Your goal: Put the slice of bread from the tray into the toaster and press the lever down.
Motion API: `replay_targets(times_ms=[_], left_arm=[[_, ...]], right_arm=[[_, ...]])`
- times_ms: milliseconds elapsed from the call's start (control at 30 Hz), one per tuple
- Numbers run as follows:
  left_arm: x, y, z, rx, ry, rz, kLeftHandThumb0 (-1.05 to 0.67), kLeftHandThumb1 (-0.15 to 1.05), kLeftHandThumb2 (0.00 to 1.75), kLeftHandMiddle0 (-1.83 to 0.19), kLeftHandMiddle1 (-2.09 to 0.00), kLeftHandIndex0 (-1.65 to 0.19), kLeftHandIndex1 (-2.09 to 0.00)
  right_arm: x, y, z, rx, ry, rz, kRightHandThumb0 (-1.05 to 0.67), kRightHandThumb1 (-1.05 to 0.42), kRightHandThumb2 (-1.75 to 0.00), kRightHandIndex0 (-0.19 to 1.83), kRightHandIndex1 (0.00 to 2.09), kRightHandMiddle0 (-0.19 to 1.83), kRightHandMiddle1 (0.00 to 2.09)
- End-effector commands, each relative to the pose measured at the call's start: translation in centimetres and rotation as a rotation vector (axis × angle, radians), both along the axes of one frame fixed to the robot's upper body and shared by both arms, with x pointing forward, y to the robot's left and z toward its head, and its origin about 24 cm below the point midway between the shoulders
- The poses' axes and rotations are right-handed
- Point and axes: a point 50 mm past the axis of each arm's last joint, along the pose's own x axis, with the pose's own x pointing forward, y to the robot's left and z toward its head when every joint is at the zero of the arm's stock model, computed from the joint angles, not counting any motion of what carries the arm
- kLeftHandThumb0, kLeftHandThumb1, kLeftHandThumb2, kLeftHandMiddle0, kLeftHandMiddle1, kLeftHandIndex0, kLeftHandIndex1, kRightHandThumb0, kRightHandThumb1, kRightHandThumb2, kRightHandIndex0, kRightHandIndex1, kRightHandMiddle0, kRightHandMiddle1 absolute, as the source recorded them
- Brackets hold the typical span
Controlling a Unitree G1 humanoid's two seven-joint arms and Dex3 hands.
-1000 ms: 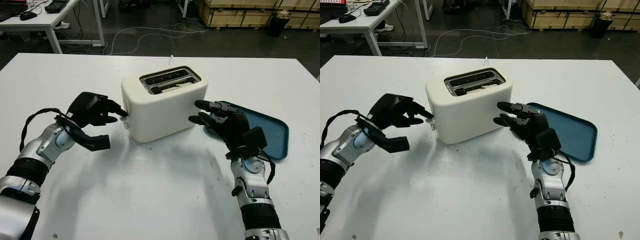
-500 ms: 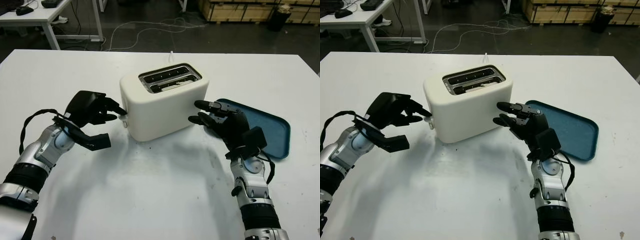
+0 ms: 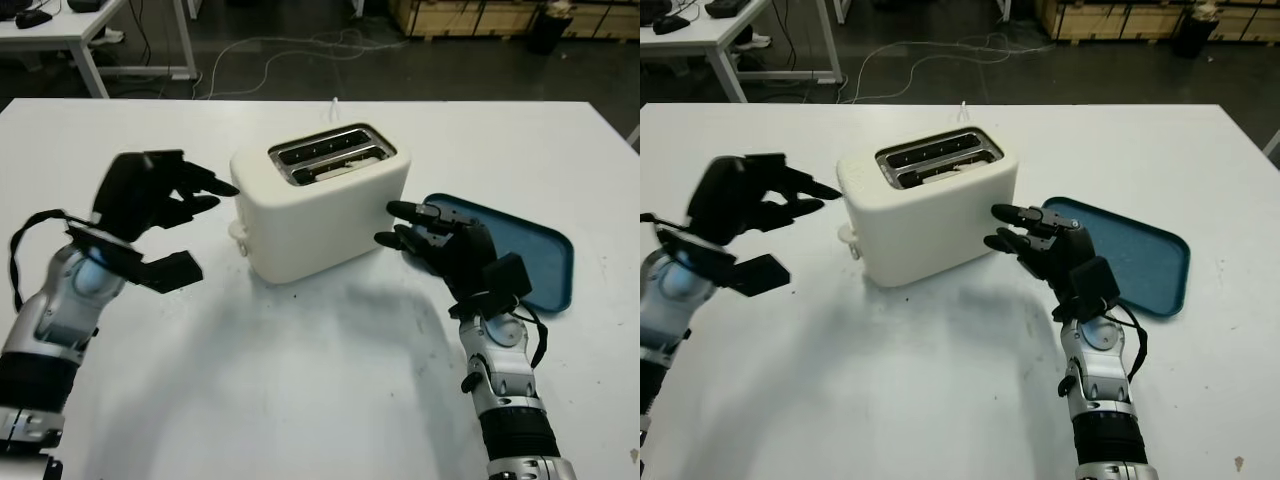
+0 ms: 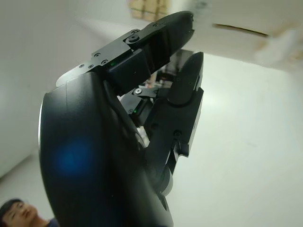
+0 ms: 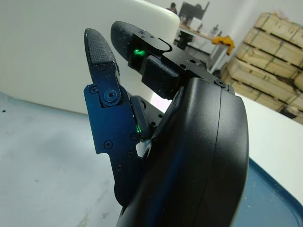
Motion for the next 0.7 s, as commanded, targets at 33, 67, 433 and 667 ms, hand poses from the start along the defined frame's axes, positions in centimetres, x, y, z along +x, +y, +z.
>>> replay_targets(times_ms=[33,67,433,667], left_arm=[[-0.7,0.4,0.2,-0.025,-0.027,0.011,-0.05,0.83,0.0,-0.79,-1.46,-1.22,-0.01],[-0.8,0.5,0.3,-0.032,-0.031,0.016,-0.05,0.82,0.0,-0.79,-1.45,-1.22,-0.01],[-2.8,0.8,-1.8,-0.236,-0.024,0.133,-0.14,0.83,0.01,-0.85,-1.18,-1.19,0.0],[-4.4,1.2,-2.0,-0.256,0.019,0.183,-0.28,0.86,0.0,-0.8,-1.17,-1.12,0.0]], right_arm=[[-0.1,-0.1,-0.1,0.014,-0.002,-0.002,-0.54,-0.92,0.0,1.27,0.0,1.13,0.0],[-0.1,-0.1,-0.1,0.016,-0.001,-0.002,-0.54,-0.92,0.0,1.27,0.0,1.13,0.0],[0.3,-1.5,1.6,-0.024,-0.07,-0.029,-0.57,-0.91,-0.01,1.22,0.0,1.09,0.0],[1.7,-4.9,6.2,-0.29,-0.185,-0.069,-0.58,-0.87,0.0,1.07,0.0,0.95,0.0]])
